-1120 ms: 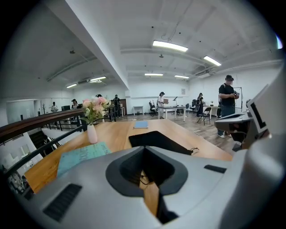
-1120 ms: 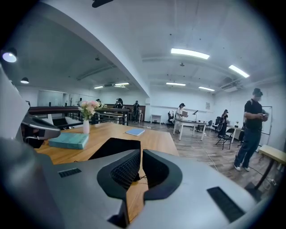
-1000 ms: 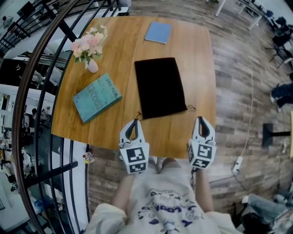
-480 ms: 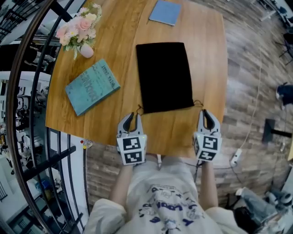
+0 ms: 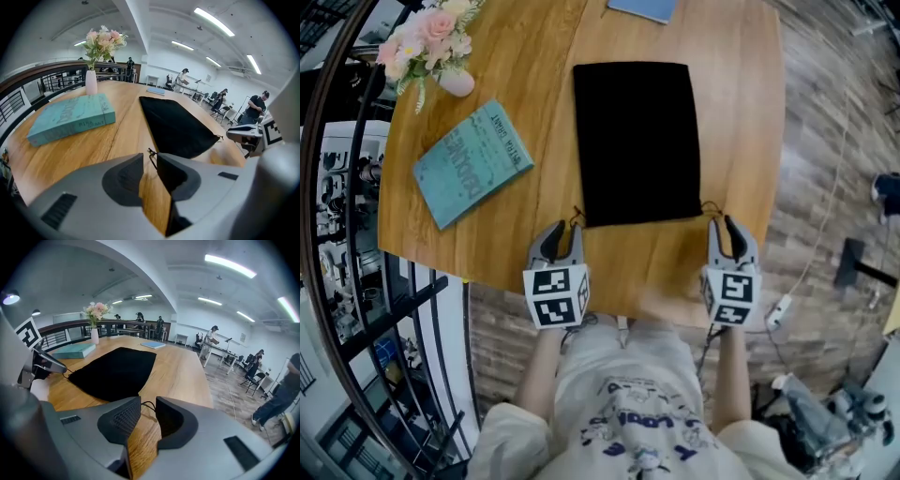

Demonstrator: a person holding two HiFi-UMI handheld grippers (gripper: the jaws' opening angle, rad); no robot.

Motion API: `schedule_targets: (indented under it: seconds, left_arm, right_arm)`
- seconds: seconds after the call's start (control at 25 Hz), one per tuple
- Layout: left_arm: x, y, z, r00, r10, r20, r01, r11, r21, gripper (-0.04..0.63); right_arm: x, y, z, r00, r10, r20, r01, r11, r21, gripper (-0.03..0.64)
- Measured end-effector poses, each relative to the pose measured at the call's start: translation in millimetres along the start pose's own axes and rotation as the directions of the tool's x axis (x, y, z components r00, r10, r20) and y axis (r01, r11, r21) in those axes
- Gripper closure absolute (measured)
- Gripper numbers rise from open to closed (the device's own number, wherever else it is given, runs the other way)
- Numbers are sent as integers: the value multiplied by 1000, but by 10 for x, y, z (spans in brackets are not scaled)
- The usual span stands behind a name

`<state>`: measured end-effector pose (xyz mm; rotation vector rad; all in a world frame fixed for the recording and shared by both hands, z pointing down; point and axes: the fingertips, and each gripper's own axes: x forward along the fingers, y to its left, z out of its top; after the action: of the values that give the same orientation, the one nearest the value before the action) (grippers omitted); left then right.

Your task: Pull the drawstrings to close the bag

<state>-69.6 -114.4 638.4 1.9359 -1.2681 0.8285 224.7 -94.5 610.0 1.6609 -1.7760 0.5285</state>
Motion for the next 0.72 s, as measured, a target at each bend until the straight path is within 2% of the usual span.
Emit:
schedule_targets:
  seconds: [0.32, 0.6, 0.72]
  left_arm:
    - [133, -7, -2, 1000, -6, -24, 6, 1000, 12, 526]
    - [197, -23, -27, 999, -15, -49, 16, 1000, 15, 534]
    - [228, -34, -44, 998, -15, -58, 17, 1000, 24, 561]
  right_arm:
    - [195, -27, -158, 992, 96, -80, -101, 993, -59, 446]
    - [411, -51, -233, 972, 171, -163, -194, 970, -144, 445]
    - [460, -73, -275, 957, 211, -200, -240, 961, -136, 451]
